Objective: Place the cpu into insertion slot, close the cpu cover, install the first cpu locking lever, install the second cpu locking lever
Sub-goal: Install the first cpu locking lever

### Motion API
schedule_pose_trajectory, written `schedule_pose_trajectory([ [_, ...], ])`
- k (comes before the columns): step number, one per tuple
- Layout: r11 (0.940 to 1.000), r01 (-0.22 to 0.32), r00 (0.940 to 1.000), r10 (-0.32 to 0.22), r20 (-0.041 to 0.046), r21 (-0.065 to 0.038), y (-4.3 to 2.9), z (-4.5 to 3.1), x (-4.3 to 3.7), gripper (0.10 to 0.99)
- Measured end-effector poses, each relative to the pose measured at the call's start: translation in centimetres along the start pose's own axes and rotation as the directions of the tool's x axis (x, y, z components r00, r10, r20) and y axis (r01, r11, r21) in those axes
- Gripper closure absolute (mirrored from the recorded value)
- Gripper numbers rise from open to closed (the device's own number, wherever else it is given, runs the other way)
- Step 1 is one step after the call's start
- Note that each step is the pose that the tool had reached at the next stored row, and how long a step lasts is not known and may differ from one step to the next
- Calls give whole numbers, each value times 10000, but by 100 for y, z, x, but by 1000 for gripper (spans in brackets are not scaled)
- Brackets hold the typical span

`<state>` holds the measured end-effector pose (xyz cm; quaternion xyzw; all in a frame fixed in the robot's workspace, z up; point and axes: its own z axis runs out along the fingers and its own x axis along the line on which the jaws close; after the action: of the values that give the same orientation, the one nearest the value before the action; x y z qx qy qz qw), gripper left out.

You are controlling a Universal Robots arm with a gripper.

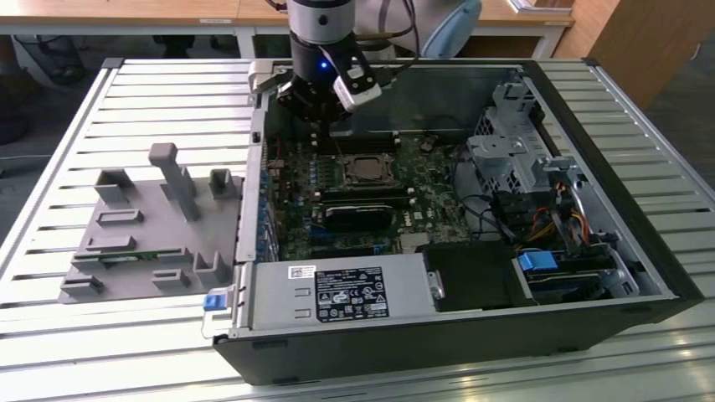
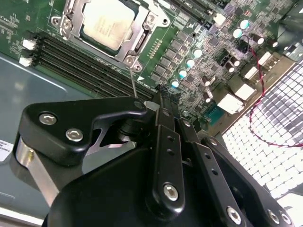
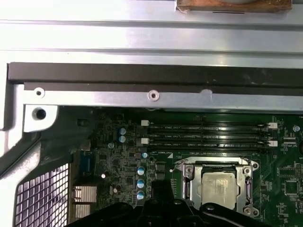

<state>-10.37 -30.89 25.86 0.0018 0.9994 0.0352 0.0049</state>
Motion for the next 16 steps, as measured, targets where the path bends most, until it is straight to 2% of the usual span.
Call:
schedule_pose_trajectory([
  [13, 10000, -39, 10000, 39, 4, -1, 103, 50, 15, 969],
  [16, 10000, -39, 10000, 39, 3, 0, 107, 56, -23, 969],
])
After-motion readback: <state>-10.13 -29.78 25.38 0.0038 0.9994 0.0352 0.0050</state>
